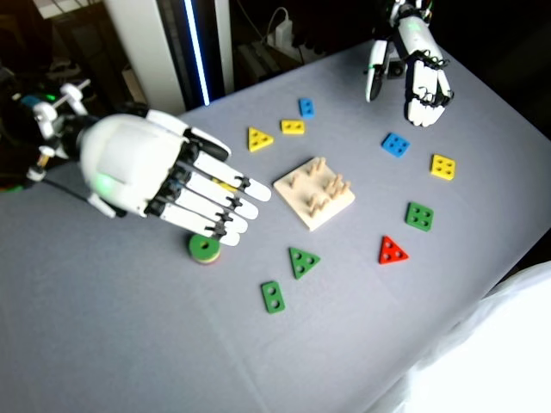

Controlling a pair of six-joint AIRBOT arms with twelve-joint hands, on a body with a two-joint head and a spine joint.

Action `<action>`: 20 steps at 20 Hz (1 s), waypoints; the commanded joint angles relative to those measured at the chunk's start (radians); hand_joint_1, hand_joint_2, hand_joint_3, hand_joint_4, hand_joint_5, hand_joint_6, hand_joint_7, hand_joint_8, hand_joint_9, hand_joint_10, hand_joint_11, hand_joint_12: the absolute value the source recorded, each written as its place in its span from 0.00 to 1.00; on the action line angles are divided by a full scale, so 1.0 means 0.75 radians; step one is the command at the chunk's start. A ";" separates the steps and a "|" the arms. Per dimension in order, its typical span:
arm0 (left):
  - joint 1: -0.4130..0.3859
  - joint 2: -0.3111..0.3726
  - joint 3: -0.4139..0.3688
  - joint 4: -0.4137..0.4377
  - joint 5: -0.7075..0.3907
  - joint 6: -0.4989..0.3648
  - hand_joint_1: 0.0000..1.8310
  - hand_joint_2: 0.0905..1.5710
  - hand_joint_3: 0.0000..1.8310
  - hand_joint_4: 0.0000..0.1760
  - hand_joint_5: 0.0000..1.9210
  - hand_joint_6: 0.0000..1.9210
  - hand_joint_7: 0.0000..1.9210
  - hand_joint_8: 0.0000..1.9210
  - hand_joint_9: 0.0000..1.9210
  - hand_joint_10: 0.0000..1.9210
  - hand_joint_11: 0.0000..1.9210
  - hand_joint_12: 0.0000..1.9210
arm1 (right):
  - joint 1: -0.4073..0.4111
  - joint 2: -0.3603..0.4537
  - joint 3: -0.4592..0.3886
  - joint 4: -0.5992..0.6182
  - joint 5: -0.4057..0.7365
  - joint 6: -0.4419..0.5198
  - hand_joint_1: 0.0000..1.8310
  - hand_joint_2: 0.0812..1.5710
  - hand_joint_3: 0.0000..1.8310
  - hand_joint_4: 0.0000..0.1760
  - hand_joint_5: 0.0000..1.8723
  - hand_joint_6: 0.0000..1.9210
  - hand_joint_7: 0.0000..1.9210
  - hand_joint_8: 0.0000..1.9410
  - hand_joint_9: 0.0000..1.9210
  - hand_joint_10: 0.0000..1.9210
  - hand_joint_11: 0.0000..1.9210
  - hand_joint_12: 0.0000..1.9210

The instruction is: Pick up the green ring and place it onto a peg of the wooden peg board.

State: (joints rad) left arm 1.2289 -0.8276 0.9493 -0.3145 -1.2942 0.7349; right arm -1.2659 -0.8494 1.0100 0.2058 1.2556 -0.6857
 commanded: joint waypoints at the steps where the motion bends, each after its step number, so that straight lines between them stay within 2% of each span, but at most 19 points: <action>1: -0.005 -0.011 -0.001 0.020 -0.163 -0.008 0.37 0.65 0.00 0.09 0.23 0.00 0.15 0.00 0.12 0.01 0.00 0.37 | 0.009 0.010 0.008 0.016 0.159 0.007 0.44 0.75 0.00 0.43 0.25 0.00 0.24 0.00 0.25 0.00 0.21 0.18; 2: -0.004 -0.011 -0.001 0.018 -0.166 -0.009 0.38 0.65 0.00 0.12 0.23 0.00 0.15 0.00 0.12 0.00 0.00 0.37 | 0.009 0.010 0.008 0.019 0.159 0.007 0.43 0.74 0.00 0.47 0.25 0.00 0.24 0.00 0.25 0.00 0.21 0.17; 3: -0.003 -0.011 -0.002 0.018 -0.166 -0.009 0.38 0.65 0.00 0.12 0.23 0.00 0.15 0.00 0.12 0.00 0.00 0.37 | 0.009 0.010 0.008 0.019 0.159 0.007 0.43 0.74 0.00 0.47 0.25 0.00 0.24 0.00 0.25 0.00 0.21 0.17; 4: -0.003 -0.011 -0.002 0.018 -0.167 -0.009 0.38 0.65 0.00 0.11 0.23 0.00 0.15 0.00 0.12 0.00 0.00 0.38 | 0.009 0.010 0.008 0.019 0.159 0.007 0.44 0.73 0.00 0.56 0.24 0.00 0.24 0.00 0.25 0.00 0.21 0.17; 5: -0.003 -0.011 -0.002 0.018 -0.168 -0.011 0.39 0.65 0.00 0.06 0.24 0.00 0.15 0.00 0.13 0.00 0.00 0.39 | 0.009 0.010 0.008 0.019 0.159 0.007 0.45 0.70 0.00 0.58 0.23 0.00 0.23 0.00 0.25 0.00 0.20 0.21; 6: -0.002 -0.011 -0.002 0.018 -0.168 -0.012 0.39 0.65 0.00 0.08 0.24 0.00 0.15 0.00 0.13 0.00 0.00 0.39 | 0.009 0.010 0.008 0.019 0.159 0.007 0.45 0.70 0.00 0.59 0.21 0.00 0.22 0.00 0.25 0.00 0.18 0.27; 7: -0.002 -0.011 -0.002 0.018 -0.168 -0.013 0.40 0.64 0.00 0.07 0.24 0.00 0.15 0.00 0.13 0.00 0.00 0.41 | 0.008 0.010 0.008 0.019 0.159 0.007 0.45 0.68 0.00 0.53 0.20 0.00 0.23 0.00 0.25 0.00 0.14 0.35; 8: -0.002 -0.011 -0.002 0.018 -0.168 -0.013 0.39 0.65 0.00 0.08 0.24 0.00 0.15 0.00 0.13 0.00 0.00 0.41 | 0.008 0.010 0.008 0.019 0.159 0.007 0.44 0.65 0.00 0.55 0.16 0.00 0.21 0.00 0.25 0.00 0.11 0.43; 9: -0.002 -0.011 -0.002 0.018 -0.168 -0.013 0.39 0.65 0.00 0.08 0.24 0.00 0.14 0.00 0.13 0.00 0.00 0.41 | 0.008 0.010 0.008 0.019 0.157 0.007 0.45 0.63 0.00 0.51 0.16 0.00 0.22 0.00 0.25 0.00 0.11 0.44; 11: 0.000 -0.011 -0.002 0.017 -0.169 -0.015 0.39 0.65 0.00 0.05 0.24 0.00 0.15 0.00 0.13 0.00 0.00 0.40 | 0.000 0.016 0.011 0.020 0.102 0.007 0.51 0.58 0.00 0.58 0.14 0.00 0.21 0.00 0.26 0.00 0.09 0.51; 13: 0.001 -0.011 -0.002 0.016 -0.169 -0.016 0.40 0.65 0.00 0.07 0.25 0.00 0.15 0.00 0.13 0.00 0.00 0.41 | -0.003 0.018 0.013 0.020 0.092 0.007 0.53 0.56 0.00 0.50 0.14 0.00 0.21 0.00 0.26 0.00 0.08 0.51; 16: 0.004 -0.011 -0.003 0.015 -0.170 -0.021 0.39 0.65 0.00 0.04 0.25 0.00 0.15 0.00 0.14 0.00 0.00 0.42 | -0.018 0.019 0.036 0.023 -0.018 0.004 0.51 0.55 0.00 0.55 0.14 0.00 0.20 0.00 0.26 0.00 0.09 0.48; 17: 0.004 -0.013 -0.003 0.015 -0.173 -0.023 0.38 0.66 0.00 0.06 0.25 0.00 0.15 0.00 0.14 0.00 0.00 0.41 | -0.021 0.019 0.047 0.029 -0.058 -0.003 0.52 0.54 0.00 0.44 0.17 0.00 0.23 0.00 0.29 0.00 0.11 0.56; 18: 0.004 -0.013 -0.003 0.015 -0.173 -0.023 0.38 0.66 0.00 0.06 0.25 0.00 0.15 0.00 0.14 0.00 0.00 0.41 | -0.021 0.019 0.047 0.029 -0.060 -0.004 0.52 0.54 0.00 0.44 0.17 0.00 0.23 0.00 0.29 0.00 0.11 0.56; 20: 0.004 -0.015 -0.002 0.015 -0.174 -0.024 0.38 0.66 0.00 0.06 0.25 0.00 0.15 0.00 0.14 0.00 0.00 0.43 | -0.021 0.013 0.073 0.052 -0.165 -0.051 0.52 0.54 0.00 0.47 0.18 0.00 0.23 0.00 0.28 0.00 0.11 0.54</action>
State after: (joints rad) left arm 1.2392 -0.8337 0.9493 -0.3206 -1.2976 0.7261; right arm -1.2873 -0.8433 1.0641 0.2283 1.0332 -0.7246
